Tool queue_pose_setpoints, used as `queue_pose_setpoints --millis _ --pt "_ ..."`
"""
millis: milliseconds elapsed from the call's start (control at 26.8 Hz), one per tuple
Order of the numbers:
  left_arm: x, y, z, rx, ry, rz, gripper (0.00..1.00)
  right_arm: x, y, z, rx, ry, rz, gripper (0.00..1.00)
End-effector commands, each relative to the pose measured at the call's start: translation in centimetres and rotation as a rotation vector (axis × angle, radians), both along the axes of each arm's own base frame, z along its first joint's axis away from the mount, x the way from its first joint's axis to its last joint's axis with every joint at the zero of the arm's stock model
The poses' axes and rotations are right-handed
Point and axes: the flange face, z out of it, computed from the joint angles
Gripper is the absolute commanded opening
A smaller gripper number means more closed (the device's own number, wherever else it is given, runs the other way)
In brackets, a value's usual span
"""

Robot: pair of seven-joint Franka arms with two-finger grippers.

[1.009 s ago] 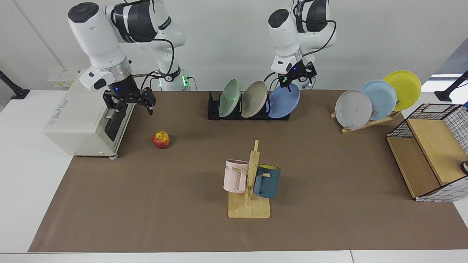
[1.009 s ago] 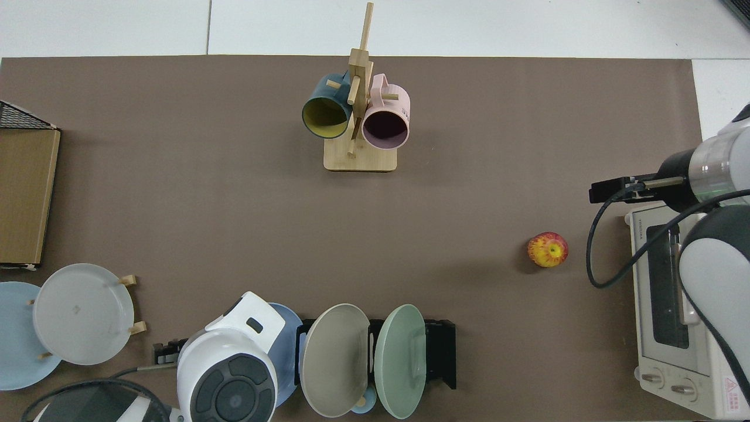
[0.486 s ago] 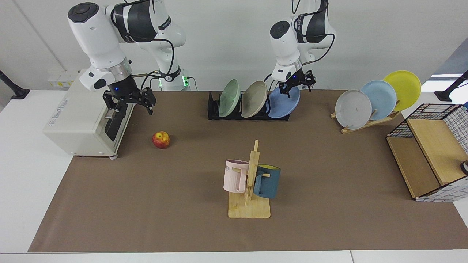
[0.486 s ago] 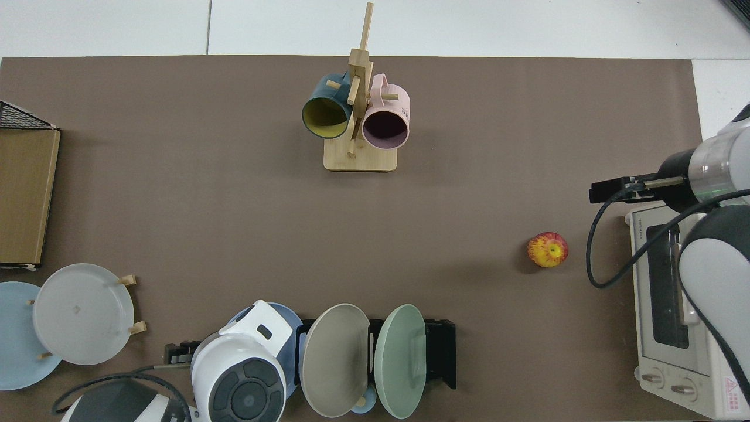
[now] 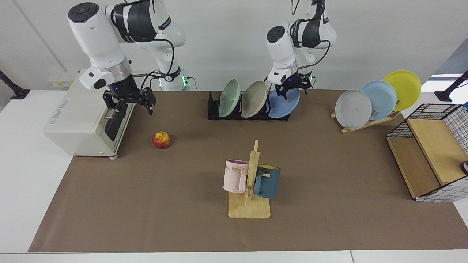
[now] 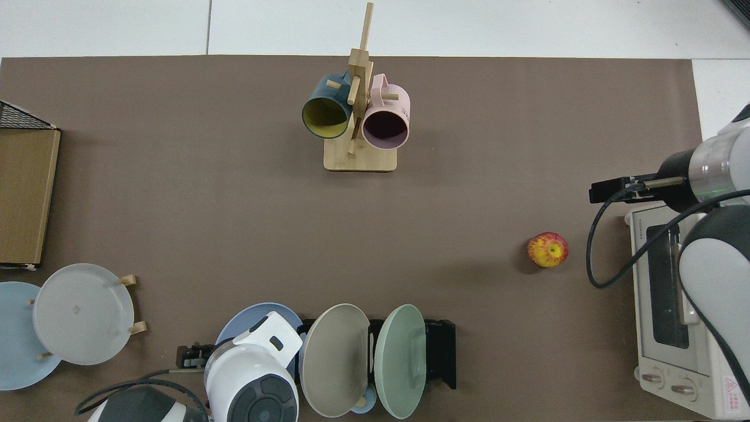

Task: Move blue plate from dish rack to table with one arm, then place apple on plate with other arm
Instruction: 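Grasp the rim of the blue plate with the left gripper, then lift the blue plate with the left gripper while the right gripper grasps the apple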

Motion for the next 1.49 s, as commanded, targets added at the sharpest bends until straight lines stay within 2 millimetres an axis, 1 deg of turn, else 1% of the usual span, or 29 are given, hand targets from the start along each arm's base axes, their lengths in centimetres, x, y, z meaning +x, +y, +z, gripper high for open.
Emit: queue_pose_setpoints --millis 0,112,224,411,486,598,672,747,784,934,971,1046,1121,1233,1270,1345,1420,1457 --pt "-0.8 0.6 0.0 -0.006 -0.029 -0.011 0.9 -0.4 -0.5 0.3 0.001 -0.007 0.013 0.99" --pt "-0.4 0.9 -0.1 -0.011 -0.027 -0.012 0.86 -0.4 -0.4 0.3 0.001 -0.007 0.015 0.99" --pt "0.1 1.3 -0.1 -0.019 -0.036 -0.003 0.85 -0.4 -0.3 0.3 0.001 -0.007 0.016 0.99" --pt "0.3 1.5 -0.1 -0.02 -0.021 -0.014 0.83 -0.2 -1.0 0.2 0.003 -0.01 0.0 0.99" --pt "0.4 1.7 0.0 -0.02 -0.02 -0.015 0.79 -0.3 -1.2 0.3 0.002 -0.009 0.008 0.99" --pt "0.6 1.9 0.1 -0.021 -0.019 -0.012 0.73 -0.7 -0.5 -1.2 -0.006 0.017 0.01 0.99" --pt "0.7 1.9 0.2 -0.02 -0.019 -0.014 0.7 -0.7 -0.5 -2.8 -0.005 0.032 -0.005 0.99" --pt "0.7 1.9 0.2 -0.02 -0.019 -0.013 0.65 -0.3 -0.1 -5.0 -0.006 0.027 -0.017 0.99" --pt "0.7 1.9 0.2 -0.02 -0.019 -0.012 0.63 -0.2 0.4 -6.4 -0.006 0.024 -0.018 0.99" --pt "0.7 1.9 0.3 -0.022 -0.02 -0.013 0.56 0.1 0.9 -11.9 -0.012 0.054 -0.025 0.99" --pt "0.7 1.8 0.4 -0.023 -0.02 -0.012 0.54 0.1 0.9 -13.2 -0.014 0.062 -0.034 0.99" --pt "0.7 1.8 0.5 -0.022 -0.02 -0.012 0.5 0.0 1.9 -15.5 -0.015 0.068 -0.053 0.99" --pt "0.8 1.9 0.5 -0.023 -0.019 -0.011 0.46 -0.3 2.1 -17.7 -0.016 0.063 -0.074 0.99" --pt "0.9 1.7 1.0 -0.025 -0.022 -0.015 0.35 -0.8 2.3 -19.9 -0.018 0.055 -0.071 0.99" --pt "1.0 1.7 1.2 -0.025 -0.024 -0.011 0.3 -0.9 2.2 -20.5 -0.018 0.053 -0.073 0.99" --pt "1.2 1.9 1.4 -0.023 -0.023 -0.002 0.13 -1.3 2.2 -21.9 -0.021 0.054 -0.073 0.99" --pt "1.2 1.9 1.5 -0.023 -0.025 -0.002 0.0 -1.6 2.1 -23.1 -0.023 0.05 -0.074 0.99" --pt "1.2 1.9 1.5 -0.022 -0.025 -0.003 0.0 -1.7 2.1 -23.7 -0.025 0.049 -0.074 0.99"
